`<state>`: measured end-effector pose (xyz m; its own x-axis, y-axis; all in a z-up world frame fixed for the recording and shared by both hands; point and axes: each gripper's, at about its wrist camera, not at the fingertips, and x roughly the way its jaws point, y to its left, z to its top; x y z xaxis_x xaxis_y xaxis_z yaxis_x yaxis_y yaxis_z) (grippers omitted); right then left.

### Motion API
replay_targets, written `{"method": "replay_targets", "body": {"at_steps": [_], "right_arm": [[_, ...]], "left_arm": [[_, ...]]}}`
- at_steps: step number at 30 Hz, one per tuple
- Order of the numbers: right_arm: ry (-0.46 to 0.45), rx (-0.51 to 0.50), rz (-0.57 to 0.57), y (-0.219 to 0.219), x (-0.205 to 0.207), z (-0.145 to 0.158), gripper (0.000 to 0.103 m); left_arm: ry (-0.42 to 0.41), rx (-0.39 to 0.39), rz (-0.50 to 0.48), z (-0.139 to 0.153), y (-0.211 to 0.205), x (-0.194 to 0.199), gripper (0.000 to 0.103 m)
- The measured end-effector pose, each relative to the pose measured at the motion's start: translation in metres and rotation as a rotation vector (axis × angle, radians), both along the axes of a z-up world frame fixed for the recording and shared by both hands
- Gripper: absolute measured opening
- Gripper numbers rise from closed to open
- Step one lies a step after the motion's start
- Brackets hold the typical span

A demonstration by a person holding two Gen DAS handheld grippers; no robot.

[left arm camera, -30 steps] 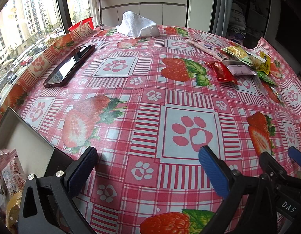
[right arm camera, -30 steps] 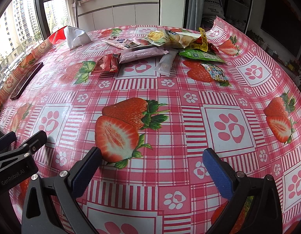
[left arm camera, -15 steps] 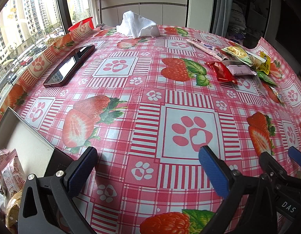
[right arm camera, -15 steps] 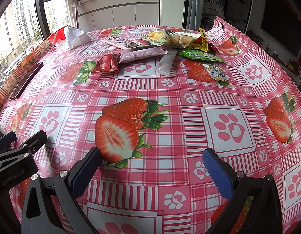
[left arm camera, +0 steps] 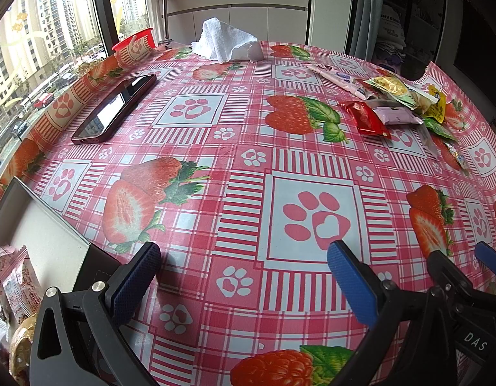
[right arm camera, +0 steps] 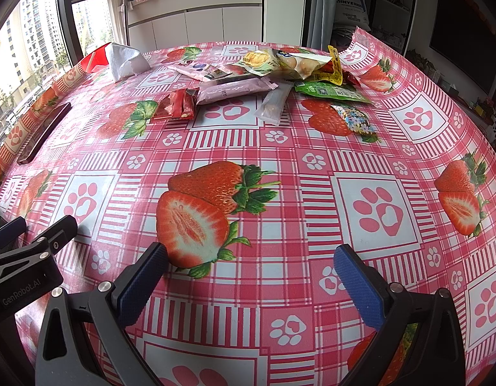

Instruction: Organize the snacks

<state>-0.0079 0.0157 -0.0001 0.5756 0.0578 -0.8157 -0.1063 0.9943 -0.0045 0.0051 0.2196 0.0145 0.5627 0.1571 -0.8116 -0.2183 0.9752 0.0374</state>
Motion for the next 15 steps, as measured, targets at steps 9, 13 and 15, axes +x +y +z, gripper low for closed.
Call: {"method": "replay_targets", "body": {"at_steps": [9, 13, 15], "right_arm": [[0.0, 0.0, -0.001, 0.0, 0.0, 0.0, 0.103], [0.0, 0.0, 0.0, -0.001, 0.0, -0.001, 0.103], [0.0, 0.001, 0.0, -0.001, 0.0, -0.001, 0.103]], "left_arm": [[0.009, -0.005, -0.004, 0.001, 0.0, -0.001, 0.103], [0.089, -0.017, -0.039, 0.008, 0.001, -0.001, 0.103], [0.167, 0.002, -0.043, 0.012, 0.0, -0.002, 0.103]]}}
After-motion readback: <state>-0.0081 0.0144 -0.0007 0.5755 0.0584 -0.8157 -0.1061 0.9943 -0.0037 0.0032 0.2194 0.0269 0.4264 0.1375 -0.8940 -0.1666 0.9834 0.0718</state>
